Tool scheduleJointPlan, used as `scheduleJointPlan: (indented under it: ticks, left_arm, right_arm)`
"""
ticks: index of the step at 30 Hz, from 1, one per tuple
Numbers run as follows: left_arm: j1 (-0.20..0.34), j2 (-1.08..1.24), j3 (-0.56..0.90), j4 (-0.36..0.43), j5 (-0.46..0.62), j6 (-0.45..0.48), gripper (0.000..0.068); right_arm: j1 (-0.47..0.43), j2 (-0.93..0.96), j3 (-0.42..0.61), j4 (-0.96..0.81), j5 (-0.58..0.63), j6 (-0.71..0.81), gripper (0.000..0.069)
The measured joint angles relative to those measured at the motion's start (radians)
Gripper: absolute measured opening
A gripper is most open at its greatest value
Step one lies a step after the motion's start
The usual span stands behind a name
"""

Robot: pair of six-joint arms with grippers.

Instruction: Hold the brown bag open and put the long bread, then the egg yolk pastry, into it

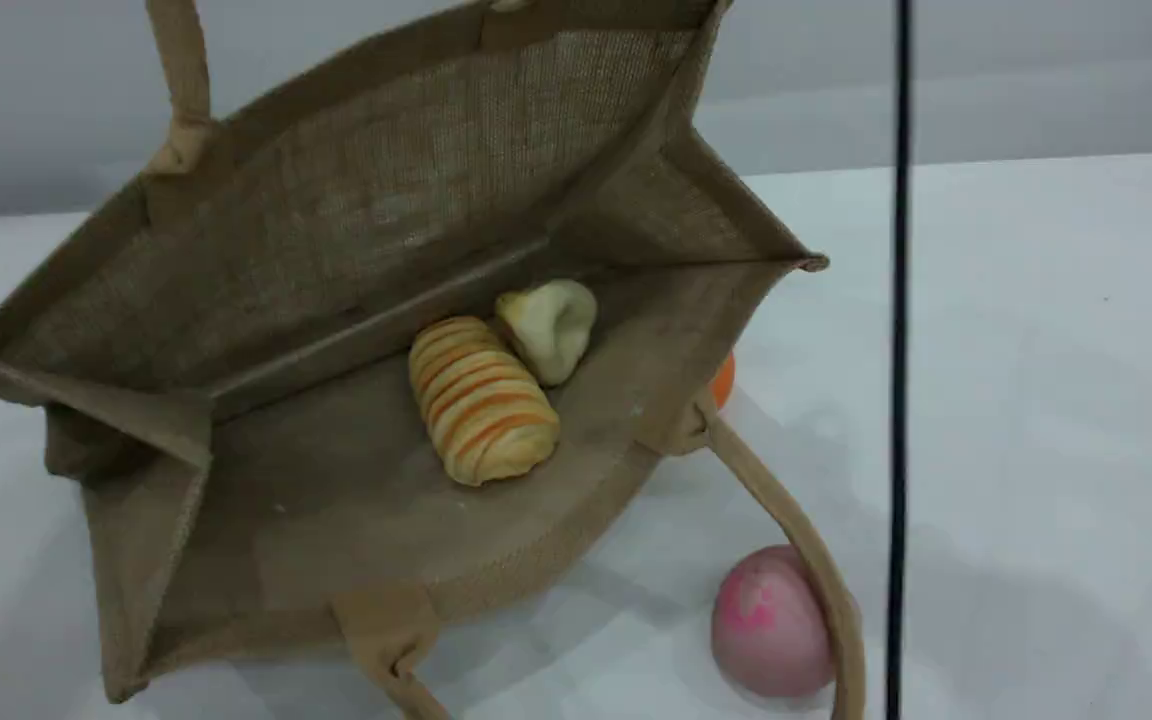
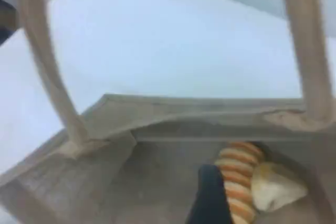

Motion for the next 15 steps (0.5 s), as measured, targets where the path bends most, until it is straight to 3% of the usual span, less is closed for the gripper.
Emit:
scheduleJointPlan:
  ticks: [7,11,15]
  left_arm:
    - [-0.001,0.006,0.001,-0.036,0.000,0.001,0.0086]
    - [-0.001,0.034,0.006,-0.086,-0.002,0.001,0.0086]
    - [-0.005,0.059,0.037,-0.087,-0.005,0.008,0.0086]
  right_arm:
    - [-0.014,-0.127,0.001,-0.034,0.047,0.017,0.0477]
    - [-0.014,-0.150,0.001,-0.052,0.046,0.036,0.0477]
    - [-0.014,-0.150,0.001,-0.055,0.054,0.036,0.0477]
